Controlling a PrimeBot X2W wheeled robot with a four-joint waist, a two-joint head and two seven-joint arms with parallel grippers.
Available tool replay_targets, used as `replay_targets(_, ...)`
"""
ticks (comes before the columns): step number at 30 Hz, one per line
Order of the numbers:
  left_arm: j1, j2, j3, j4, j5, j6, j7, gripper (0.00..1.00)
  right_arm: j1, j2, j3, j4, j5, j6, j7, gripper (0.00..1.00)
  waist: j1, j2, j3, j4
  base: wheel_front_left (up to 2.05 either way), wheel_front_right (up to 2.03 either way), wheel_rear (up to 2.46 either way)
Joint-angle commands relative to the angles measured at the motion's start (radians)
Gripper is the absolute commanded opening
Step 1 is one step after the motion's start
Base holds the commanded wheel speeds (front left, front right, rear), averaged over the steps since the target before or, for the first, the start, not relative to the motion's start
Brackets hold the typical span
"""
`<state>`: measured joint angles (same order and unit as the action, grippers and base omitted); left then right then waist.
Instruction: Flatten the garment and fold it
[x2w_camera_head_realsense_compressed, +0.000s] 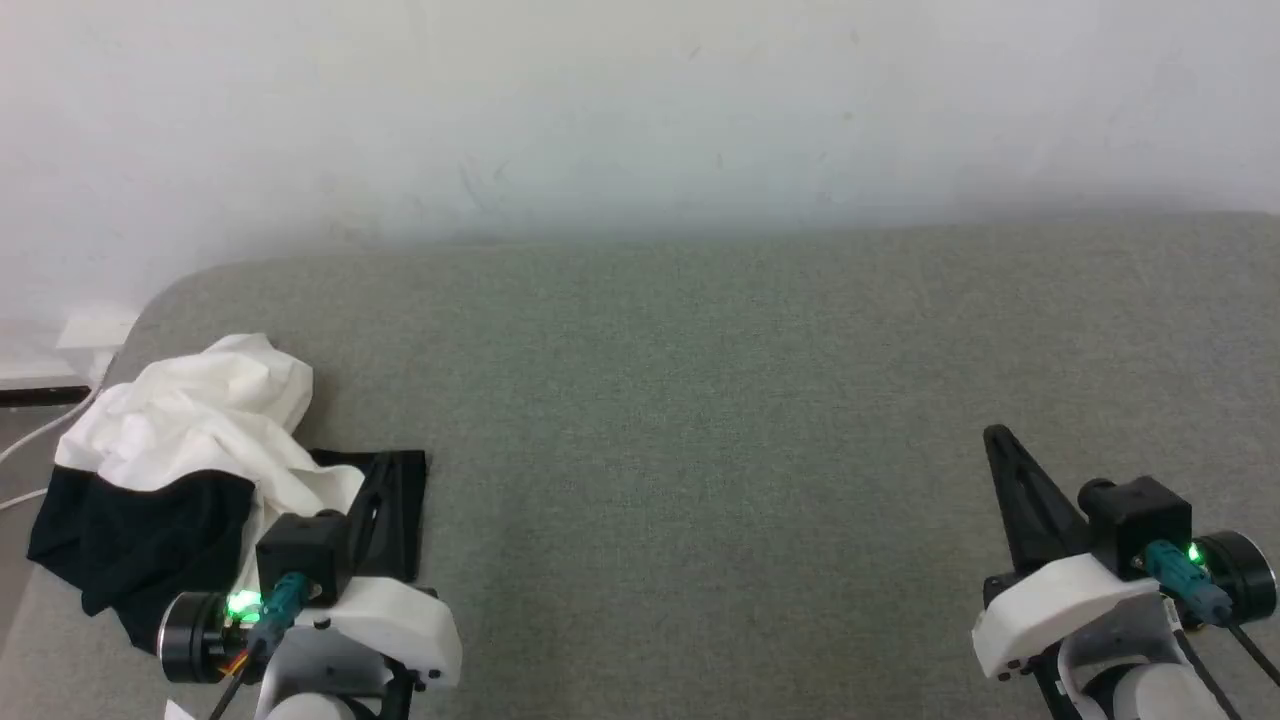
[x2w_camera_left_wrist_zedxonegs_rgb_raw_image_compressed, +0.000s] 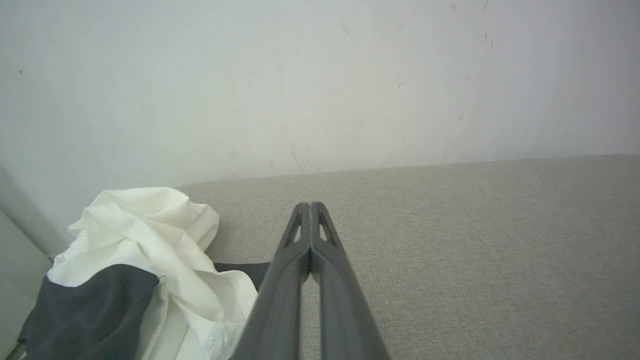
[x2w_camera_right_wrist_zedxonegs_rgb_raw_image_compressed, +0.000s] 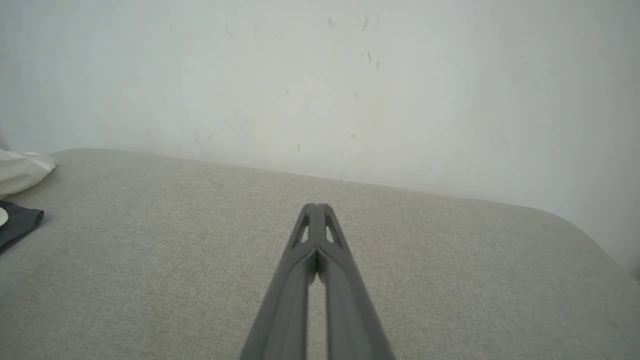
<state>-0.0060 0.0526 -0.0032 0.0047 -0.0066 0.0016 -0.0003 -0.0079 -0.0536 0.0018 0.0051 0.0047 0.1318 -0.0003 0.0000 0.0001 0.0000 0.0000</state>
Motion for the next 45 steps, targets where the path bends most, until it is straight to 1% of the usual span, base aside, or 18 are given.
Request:
replay_targets(1,0.006,-0.002,0.003,-0.005,0.007,-0.002,0.000,0.00,0.008,0.003,-0.002,-0.005,-0.005,-0.001,0.000,0.00,0.0000,-0.0001,0.000,0.000,0.00,0.00,0.00)
replay_targets(25,0.006,-0.002,0.003,-0.005,0.007,-0.002,0.000,0.00,0.008,0.003,-0.002,-0.005,-0.005,-0.001,0.000,0.00,0.0000,-0.0001,0.000,0.000,0.00,0.00,0.00)
replay_targets(26,0.000,0.000,-0.001,0.000,-0.001,0.000,0.000,1.00,0.000,0.000,0.000,0.001,0.000,0.000,0.000,1.00,0.0000,-0.0001,0.000,0.000,0.00,0.00,0.00)
replay_targets(37,-0.006,0.000,-0.008,0.011,-0.029,-0.004,-0.019,1.00,0.006,0.000,-0.006,0.008,0.019,0.000,-0.019,1.00,0.0000,-0.0001,0.000,0.002,0.00,0.00,0.00)
replay_targets(45,-0.010,0.000,-0.005,0.009,-0.055,-0.006,-0.036,1.00,0.012,0.000,-0.011,0.008,0.027,0.000,-0.036,1.00,0.0000,-0.0001,-0.001,0.017,0.00,0.00,0.00)
